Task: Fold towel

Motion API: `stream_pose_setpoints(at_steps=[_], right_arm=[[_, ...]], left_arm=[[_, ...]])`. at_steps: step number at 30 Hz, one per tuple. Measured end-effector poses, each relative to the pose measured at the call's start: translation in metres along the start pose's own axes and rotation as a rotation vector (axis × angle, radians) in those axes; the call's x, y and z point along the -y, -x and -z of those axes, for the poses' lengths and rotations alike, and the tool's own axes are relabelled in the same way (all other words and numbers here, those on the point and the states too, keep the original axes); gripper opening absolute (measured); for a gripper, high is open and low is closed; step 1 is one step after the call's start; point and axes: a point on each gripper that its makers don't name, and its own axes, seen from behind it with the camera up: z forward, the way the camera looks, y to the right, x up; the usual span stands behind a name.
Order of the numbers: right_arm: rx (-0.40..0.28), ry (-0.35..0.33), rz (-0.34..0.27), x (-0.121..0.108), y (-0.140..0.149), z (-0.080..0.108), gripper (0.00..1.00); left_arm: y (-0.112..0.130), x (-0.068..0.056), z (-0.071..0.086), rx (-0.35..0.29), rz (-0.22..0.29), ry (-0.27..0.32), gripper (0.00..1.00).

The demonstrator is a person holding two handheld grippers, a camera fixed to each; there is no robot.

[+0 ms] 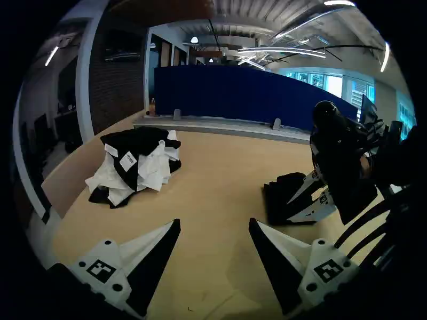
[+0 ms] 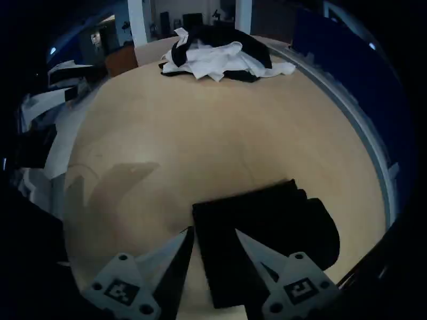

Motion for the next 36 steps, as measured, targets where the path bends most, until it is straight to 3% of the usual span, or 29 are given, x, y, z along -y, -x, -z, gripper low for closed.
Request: stream_pose_setpoints(at_steps=[2, 10, 16, 17, 27, 36], right_arm=[[-0.021, 0.003, -0.008, -0.001, -0.004, 0.006, 0.63], [-0.074, 0.027, -0.038, -0.008, -0.01, 0.023, 0.65], [-0.103, 0.078, -0.064, -0.016, -0.005, 0.038, 0.98], [-0.106, 0.089, -0.07, -0.018, -0.003, 0.04, 0.99], [-0.131, 0.146, -0.167, -0.028, 0.017, 0.057, 1.0], [-0.113, 0.199, -0.221, -0.031, 0.039, 0.063, 1.0]], left_arm=[[-0.001, -0.001, 0.0, -0.001, -0.002, 0.001, 0.95], [-0.004, -0.004, -0.002, -0.002, -0.004, 0.01, 0.95], [-0.007, -0.007, -0.005, -0.004, -0.007, 0.016, 0.95], [-0.008, -0.008, -0.005, -0.005, -0.007, 0.017, 0.95], [-0.012, -0.011, -0.007, -0.008, -0.015, 0.027, 0.95], [-0.015, -0.013, -0.006, -0.008, -0.023, 0.03, 0.95]])
